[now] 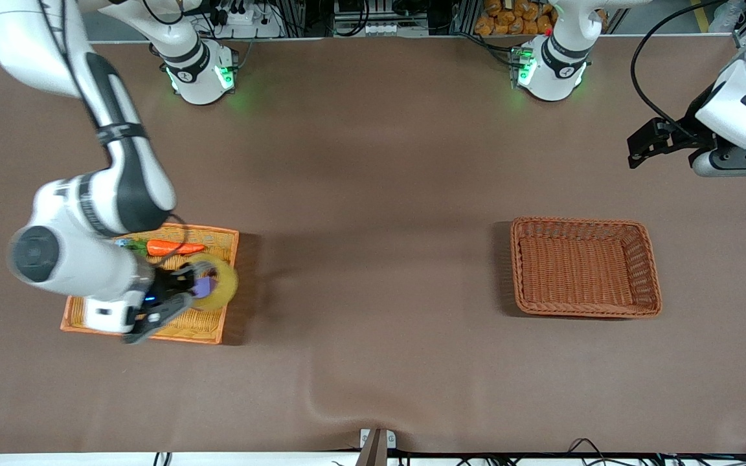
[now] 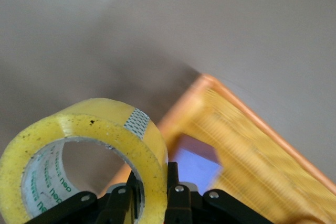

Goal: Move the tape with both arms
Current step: 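Lift the tape roll and carry it toward the table middle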

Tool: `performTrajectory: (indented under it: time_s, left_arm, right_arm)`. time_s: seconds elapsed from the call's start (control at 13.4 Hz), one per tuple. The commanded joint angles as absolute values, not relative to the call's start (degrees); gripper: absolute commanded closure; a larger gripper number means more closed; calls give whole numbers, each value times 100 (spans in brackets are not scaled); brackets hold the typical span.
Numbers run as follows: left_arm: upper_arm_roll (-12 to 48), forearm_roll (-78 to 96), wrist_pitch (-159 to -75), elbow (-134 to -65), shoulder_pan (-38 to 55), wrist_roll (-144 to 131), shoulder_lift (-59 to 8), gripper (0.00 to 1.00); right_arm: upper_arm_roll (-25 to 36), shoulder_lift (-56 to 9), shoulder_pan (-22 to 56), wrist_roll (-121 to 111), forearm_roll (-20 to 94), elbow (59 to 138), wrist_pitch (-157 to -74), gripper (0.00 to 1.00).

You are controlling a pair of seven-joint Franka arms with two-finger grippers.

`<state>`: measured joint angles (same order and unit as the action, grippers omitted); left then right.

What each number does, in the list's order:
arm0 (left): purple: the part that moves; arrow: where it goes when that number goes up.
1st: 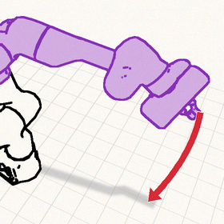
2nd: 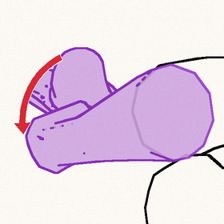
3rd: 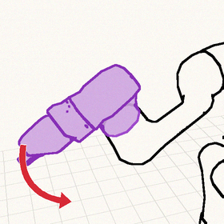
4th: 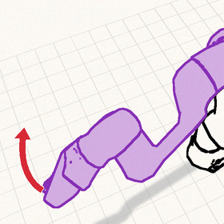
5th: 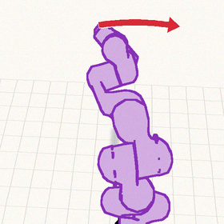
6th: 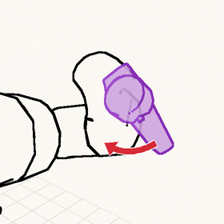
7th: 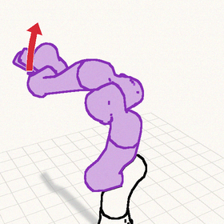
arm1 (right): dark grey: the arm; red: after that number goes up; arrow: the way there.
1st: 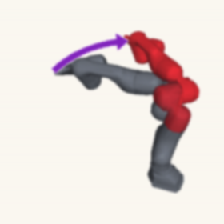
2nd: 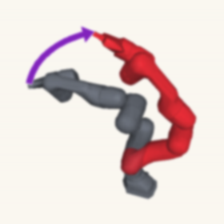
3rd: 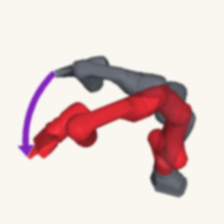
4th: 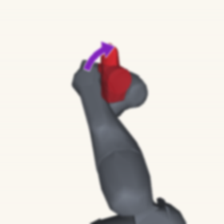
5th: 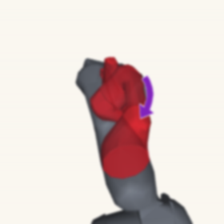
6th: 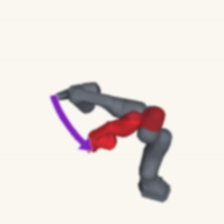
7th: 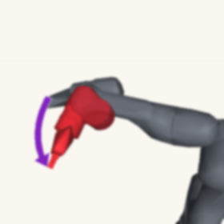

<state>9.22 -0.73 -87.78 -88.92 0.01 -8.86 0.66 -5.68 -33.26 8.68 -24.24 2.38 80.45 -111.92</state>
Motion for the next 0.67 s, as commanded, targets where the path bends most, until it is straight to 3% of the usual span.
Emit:
performTrajectory:
  time_s: [0.0,0.3,0.6]
  left_arm:
    - [949,-176,-8675,-8798,18,-1002,35,0]
    - [949,-176,-8675,-8798,18,-1011,35,0]
    - [941,-176,-8675,-8798,0,-1011,35,0]
  right_arm:
    - [-545,-3480,1325,-1708,387,8129,-11294,100]
    - [-536,-3708,2327,206,413,8621,-12531,100]
    - [-527,-4024,3005,1658,369,8622,-13068,100]
